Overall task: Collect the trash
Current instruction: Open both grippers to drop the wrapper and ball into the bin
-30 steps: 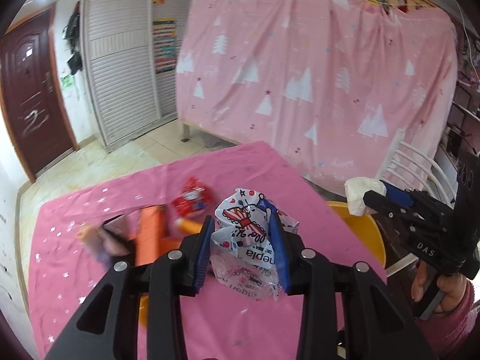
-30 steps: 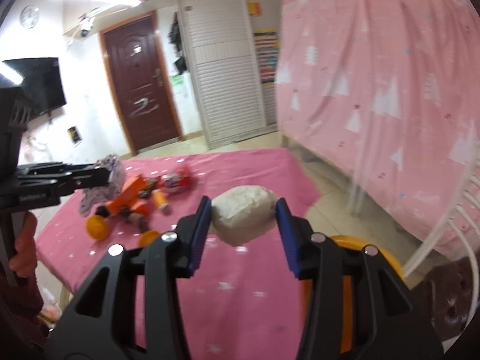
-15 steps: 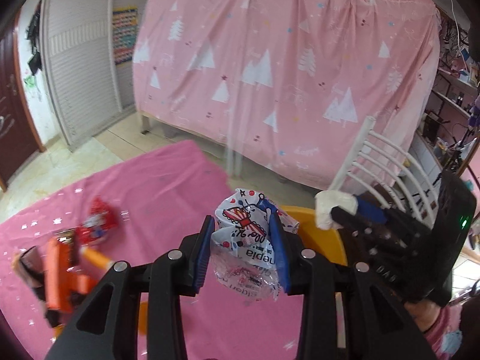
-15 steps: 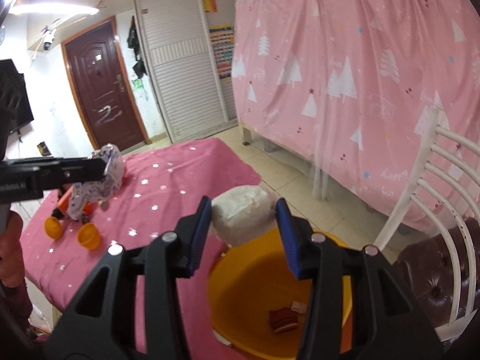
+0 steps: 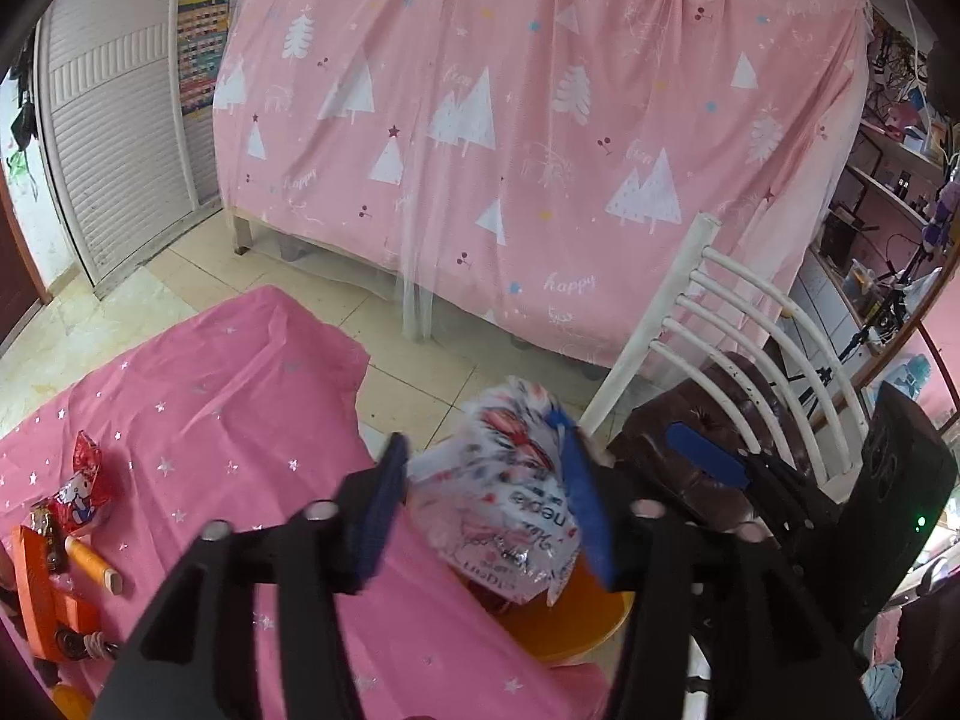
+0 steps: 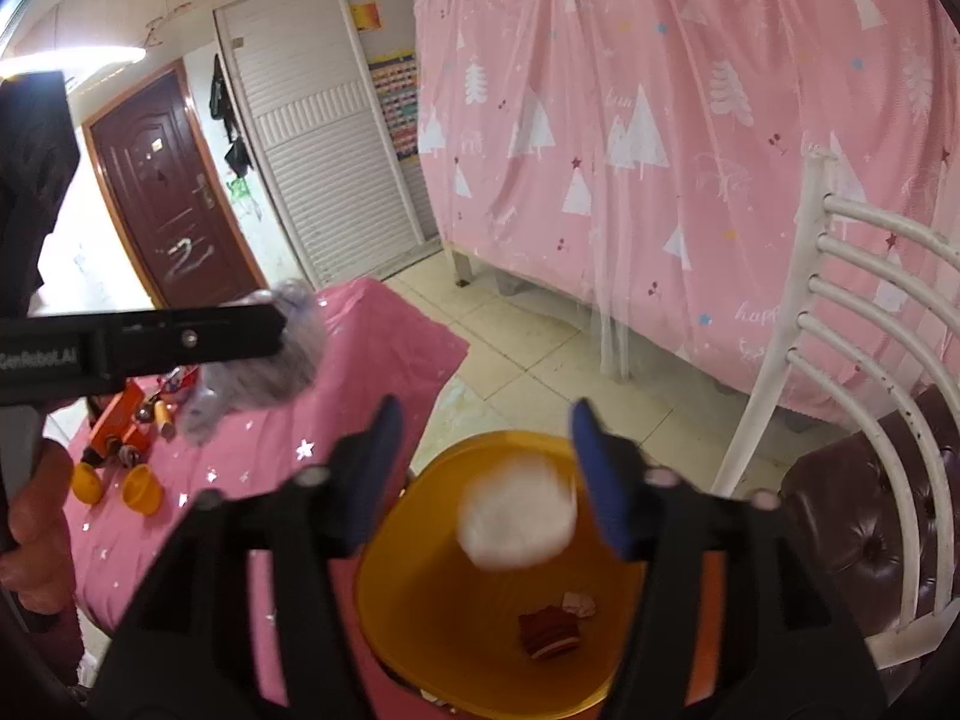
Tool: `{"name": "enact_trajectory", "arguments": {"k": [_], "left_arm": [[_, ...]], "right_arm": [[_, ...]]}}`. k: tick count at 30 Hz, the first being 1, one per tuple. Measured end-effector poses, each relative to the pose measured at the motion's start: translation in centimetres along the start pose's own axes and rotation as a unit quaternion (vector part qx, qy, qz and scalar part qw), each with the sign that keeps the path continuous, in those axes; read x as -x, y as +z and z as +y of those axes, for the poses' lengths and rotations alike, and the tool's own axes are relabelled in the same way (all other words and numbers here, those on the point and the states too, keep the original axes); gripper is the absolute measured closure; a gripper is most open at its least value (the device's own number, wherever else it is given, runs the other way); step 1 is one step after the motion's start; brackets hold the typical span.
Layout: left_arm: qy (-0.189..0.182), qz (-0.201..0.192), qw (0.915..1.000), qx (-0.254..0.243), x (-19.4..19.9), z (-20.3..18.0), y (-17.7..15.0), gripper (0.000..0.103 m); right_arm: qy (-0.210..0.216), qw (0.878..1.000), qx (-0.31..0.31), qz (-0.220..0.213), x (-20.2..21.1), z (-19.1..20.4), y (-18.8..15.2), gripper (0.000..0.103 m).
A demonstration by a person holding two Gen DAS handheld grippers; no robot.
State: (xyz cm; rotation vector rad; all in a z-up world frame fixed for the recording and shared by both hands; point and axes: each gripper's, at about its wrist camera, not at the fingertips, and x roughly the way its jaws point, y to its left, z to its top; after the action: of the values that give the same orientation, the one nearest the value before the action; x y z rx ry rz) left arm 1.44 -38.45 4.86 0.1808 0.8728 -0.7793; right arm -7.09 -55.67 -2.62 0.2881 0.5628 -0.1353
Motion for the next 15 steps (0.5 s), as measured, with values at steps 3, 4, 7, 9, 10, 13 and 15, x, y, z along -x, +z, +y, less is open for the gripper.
{"name": "enact_trajectory", "arguments": {"k": [3, 4, 7, 9, 10, 13, 15], "left_arm": [[0.003, -0.004, 1.0, -0.002, 0.2, -0.2, -0.1, 0.045], [0.002, -0.005, 1.0, -0.002, 0.4, -0.2, -0.1, 0.045], [0.002, -0.009, 1.0, 0.001, 0.9, 0.1, -0.1, 0.045], [0.002, -0.01, 0.9999, 0.004, 1.2, 0.4, 0.1, 0.045], [0.002, -0.011, 0.9999, 0.005, 1.5, 0.5, 0.1, 0.045], [0.004, -0.015, 0.9998, 0.007, 2.2, 1.0, 0.0, 0.045], [0.006, -0.018, 0.9998, 0.008, 2.7, 1.5, -0.1, 0.045]], "right_arm": [[-0.002, 1.0, -0.006, -0.003, 0.2, -0.3, 0.1, 0.043], [-0.003, 1.0, -0.008, -0.004, 0.2, -0.3, 0.1, 0.043], [-0.002, 1.0, -0.007, -0.004, 0.2, -0.4, 0.1, 0.043], [0.001, 1.0, -0.004, -0.003, 0.3, -0.1, 0.1, 0.043], [0.002, 1.0, -0.001, -0.002, 0.2, 0.1, 0.1, 0.043], [0.007, 1.0, 0.004, -0.002, 0.3, 0.7, 0.1, 0.043], [0.01, 1.0, 0.009, -0.001, 0.2, 1.3, 0.3, 0.043]]}}
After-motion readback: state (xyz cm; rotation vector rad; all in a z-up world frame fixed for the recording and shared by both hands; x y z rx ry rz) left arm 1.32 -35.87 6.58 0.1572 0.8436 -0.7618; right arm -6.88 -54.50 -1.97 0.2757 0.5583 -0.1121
